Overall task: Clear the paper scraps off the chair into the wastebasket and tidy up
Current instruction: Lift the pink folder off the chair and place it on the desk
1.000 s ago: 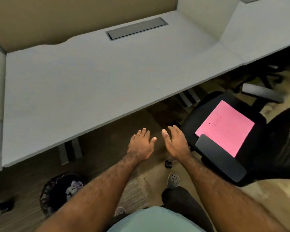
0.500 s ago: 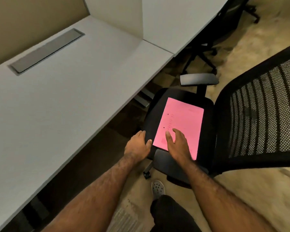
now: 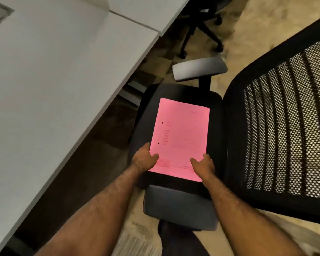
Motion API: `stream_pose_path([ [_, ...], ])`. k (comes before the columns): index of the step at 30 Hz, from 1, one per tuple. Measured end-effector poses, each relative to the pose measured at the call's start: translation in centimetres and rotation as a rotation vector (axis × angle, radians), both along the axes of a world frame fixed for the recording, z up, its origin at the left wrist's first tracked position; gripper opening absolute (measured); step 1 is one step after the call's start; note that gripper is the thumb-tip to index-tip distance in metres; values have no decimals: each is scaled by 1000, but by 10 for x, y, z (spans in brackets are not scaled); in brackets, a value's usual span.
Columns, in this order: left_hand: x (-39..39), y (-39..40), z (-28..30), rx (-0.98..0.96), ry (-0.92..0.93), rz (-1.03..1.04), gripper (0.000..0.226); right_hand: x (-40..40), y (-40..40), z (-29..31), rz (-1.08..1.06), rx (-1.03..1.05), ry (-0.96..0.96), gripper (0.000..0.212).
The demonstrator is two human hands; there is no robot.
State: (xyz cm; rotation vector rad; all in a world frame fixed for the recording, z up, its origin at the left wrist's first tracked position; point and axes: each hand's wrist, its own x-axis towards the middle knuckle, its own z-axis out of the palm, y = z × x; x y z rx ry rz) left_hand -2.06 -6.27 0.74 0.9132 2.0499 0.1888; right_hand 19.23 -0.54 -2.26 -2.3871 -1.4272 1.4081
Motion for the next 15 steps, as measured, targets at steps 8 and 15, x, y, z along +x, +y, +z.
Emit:
stream_pose_path([
  [8,3,4,-33,-74,-36,42,58,7,2,-34,3,-36,-133,71],
  [15,4,9,-30,-44,-94,120,61,8,6,-35,-114,-60,-68,55],
])
